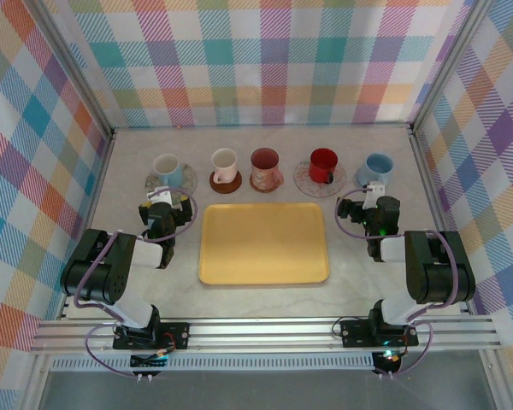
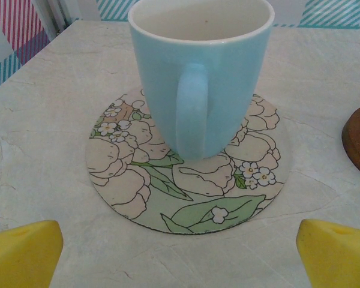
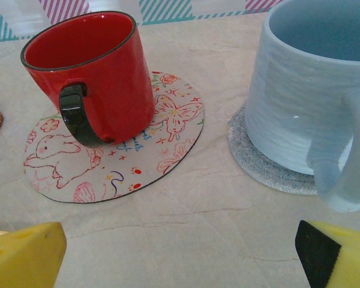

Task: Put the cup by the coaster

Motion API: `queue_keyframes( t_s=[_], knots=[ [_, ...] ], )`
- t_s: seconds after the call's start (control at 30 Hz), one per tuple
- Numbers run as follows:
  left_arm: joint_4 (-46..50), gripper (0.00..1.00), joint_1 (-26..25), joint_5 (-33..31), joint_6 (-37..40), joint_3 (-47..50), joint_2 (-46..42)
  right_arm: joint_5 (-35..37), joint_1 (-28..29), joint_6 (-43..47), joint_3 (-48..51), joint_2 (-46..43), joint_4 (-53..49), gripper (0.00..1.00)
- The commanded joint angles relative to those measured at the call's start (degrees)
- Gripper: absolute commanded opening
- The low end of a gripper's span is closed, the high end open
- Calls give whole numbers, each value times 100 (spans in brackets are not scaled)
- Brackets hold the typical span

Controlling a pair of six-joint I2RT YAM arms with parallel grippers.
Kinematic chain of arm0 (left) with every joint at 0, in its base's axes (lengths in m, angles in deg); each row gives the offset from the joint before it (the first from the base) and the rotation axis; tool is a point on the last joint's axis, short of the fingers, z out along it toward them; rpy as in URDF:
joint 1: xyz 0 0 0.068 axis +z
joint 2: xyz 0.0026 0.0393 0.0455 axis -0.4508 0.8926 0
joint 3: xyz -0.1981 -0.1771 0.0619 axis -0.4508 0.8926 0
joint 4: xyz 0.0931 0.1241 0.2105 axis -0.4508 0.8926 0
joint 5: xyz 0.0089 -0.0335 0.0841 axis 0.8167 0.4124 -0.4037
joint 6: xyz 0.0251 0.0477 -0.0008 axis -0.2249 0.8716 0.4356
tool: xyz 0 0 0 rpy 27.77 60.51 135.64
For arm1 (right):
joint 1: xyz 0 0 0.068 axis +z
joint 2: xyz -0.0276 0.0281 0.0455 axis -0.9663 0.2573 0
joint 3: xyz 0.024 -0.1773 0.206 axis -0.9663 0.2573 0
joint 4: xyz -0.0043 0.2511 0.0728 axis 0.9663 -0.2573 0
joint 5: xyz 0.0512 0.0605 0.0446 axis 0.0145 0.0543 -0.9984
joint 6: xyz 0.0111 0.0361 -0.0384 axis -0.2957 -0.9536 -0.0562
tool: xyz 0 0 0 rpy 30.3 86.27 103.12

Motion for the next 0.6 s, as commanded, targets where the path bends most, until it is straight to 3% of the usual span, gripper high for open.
queue_keyframes(
  t_s=[0.0,0.57],
  knots=[
    [-51,100,100,78,-54,-34,-10,16,11,92,-103,-3,72,99],
    [-51,100,103,83,-62,-34,-3,-56,7,119,-113,-2,46,99]
  ],
)
